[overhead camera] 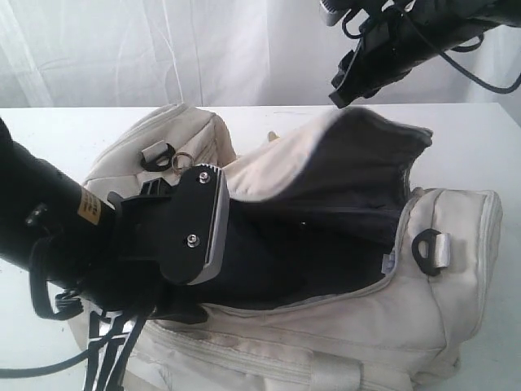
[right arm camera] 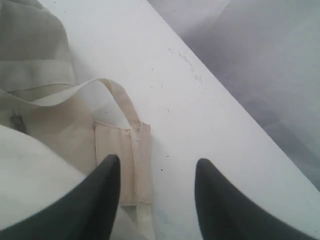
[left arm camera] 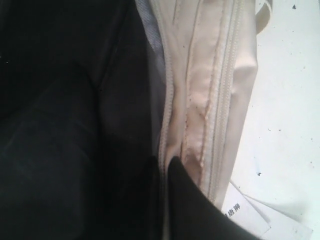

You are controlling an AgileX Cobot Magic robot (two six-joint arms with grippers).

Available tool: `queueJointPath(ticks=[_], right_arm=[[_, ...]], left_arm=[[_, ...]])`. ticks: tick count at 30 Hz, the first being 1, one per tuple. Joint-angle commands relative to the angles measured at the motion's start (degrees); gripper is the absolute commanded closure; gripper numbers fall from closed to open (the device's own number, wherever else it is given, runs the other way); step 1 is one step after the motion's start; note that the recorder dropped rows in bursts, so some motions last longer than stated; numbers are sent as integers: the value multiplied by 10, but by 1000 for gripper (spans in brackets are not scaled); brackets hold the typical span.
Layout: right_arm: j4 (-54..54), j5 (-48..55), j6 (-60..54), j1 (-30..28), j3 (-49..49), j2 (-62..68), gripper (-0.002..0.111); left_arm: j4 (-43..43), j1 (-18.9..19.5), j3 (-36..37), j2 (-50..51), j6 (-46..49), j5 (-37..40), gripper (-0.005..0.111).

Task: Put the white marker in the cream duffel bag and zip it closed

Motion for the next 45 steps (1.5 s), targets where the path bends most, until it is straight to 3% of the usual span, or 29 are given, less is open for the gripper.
queueJointPath(ticks=[1,5,15,17,23,27,30,37,45], right_arm=[[3,72,-6,-13,10,-17,63],[5,137,-12,-34,18,-20,63],[37,127,-13,-41,65,-74,63],[37,125,-13,-41,78,-80,64],[63,118,-28,-41,102,-88,64],[113,117,-61,-41,122,-94,66],[119,103,-59,-41,138,-107,68],[111,90,-19,-41,215,-183,68],[119,101,60,-41,297,-325,68]], left_arm=[[-5,0,-1,-1,-7,5,107],[-5,0,-1,-1,-7,4,107],[-2,0,-1,-17,-27,-7,106],[3,0,-2,-34,-39,-21,100],[6,0,-2,-74,-73,-77,57],[26,0,-2,-82,-98,-101,53],[80,0,-2,-95,-157,-103,56],[302,0,-2,-139,-433,-46,57],[314,0,-2,-207,-583,80,57]])
